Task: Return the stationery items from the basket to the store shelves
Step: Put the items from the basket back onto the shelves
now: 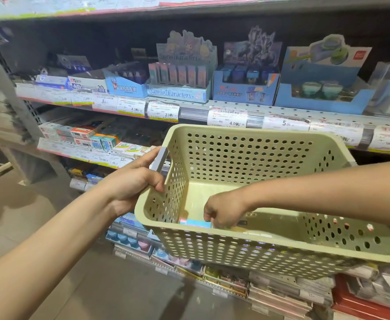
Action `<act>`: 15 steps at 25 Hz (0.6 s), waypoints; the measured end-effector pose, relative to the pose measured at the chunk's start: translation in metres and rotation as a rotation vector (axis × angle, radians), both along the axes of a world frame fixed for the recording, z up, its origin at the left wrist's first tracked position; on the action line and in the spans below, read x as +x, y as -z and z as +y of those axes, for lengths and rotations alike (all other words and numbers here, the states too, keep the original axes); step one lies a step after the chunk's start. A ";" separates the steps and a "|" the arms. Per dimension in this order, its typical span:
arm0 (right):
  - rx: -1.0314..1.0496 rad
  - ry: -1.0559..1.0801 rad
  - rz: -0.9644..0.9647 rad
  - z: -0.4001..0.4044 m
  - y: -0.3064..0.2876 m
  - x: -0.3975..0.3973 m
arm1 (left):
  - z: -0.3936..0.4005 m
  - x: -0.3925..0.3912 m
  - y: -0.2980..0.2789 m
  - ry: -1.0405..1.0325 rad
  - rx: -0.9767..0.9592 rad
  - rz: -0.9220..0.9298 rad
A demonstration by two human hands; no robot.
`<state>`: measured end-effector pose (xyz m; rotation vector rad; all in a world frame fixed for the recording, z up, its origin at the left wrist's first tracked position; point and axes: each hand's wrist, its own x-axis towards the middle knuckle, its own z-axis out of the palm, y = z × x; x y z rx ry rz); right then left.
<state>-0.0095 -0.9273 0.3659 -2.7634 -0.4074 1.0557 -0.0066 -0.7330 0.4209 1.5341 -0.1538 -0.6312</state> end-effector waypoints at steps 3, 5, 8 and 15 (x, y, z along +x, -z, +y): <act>-0.054 0.028 -0.057 0.017 0.007 0.010 | 0.017 0.015 -0.001 0.033 -0.005 -0.002; -0.071 0.056 -0.076 0.030 0.006 0.017 | 0.030 0.027 -0.003 0.062 0.008 -0.025; -0.097 0.080 -0.097 0.053 0.000 0.023 | 0.053 0.046 -0.005 0.118 0.007 -0.016; -0.052 0.171 -0.070 0.105 0.009 0.037 | 0.098 0.083 -0.011 0.224 0.072 -0.048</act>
